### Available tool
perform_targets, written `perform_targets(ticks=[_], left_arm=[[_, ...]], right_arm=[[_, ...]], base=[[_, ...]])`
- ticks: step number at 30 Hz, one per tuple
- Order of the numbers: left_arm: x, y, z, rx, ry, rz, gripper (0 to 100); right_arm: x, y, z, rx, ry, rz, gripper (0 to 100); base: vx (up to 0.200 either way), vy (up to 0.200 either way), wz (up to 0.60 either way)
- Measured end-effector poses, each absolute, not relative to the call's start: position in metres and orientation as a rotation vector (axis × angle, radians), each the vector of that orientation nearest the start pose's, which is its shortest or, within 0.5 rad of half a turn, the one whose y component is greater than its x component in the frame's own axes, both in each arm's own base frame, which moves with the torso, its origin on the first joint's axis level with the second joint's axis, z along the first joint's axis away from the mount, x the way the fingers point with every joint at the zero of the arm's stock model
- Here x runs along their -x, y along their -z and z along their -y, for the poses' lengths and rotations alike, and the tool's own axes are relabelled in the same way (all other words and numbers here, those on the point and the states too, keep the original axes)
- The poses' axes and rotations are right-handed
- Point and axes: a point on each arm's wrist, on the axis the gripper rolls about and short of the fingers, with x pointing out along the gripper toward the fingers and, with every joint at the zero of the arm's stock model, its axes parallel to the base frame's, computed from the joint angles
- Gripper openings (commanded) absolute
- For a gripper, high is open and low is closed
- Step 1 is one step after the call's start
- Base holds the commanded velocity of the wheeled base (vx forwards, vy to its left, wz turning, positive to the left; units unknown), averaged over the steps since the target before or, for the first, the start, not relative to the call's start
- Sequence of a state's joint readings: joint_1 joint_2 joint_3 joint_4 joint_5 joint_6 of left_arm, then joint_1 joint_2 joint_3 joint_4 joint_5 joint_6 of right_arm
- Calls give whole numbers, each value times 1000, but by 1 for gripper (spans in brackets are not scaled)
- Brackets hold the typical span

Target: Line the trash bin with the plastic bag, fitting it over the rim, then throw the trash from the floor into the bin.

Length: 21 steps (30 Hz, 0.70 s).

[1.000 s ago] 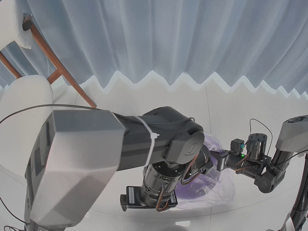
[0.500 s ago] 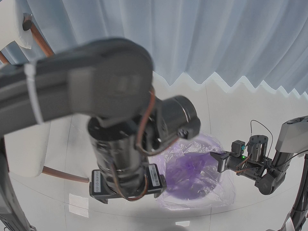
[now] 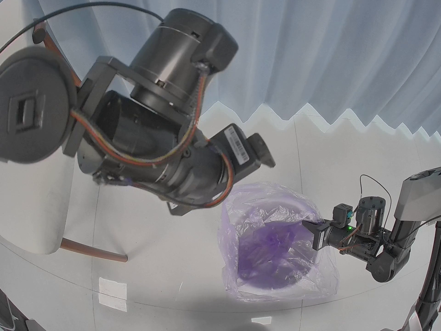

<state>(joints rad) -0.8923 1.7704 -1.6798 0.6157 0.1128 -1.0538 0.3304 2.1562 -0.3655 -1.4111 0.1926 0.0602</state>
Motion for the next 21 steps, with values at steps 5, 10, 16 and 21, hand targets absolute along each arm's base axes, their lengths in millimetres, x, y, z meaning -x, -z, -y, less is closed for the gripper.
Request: perform_targets(ticks=[5, 10, 16, 21], left_arm=[[-212, -287, 251, 712, 432, -774, 100], [-211, -277, 256, 710, 461, -752, 100], [-197, -240, 257, 546, 417, -917, 100], [-200, -221, 247, 388, 409, -969, 100]], right_arm=[[-276, -24, -100, -34, -505, -401, 0], [-276, -24, -99, -37, -504, -402, 0], [-277, -22, -98, -40, -492, -401, 0], [-278, -22, -98, -41, -482, -399, 0]], base=[[0, 0, 0], [0, 0, 0], [0, 0, 0], [0, 0, 0]])
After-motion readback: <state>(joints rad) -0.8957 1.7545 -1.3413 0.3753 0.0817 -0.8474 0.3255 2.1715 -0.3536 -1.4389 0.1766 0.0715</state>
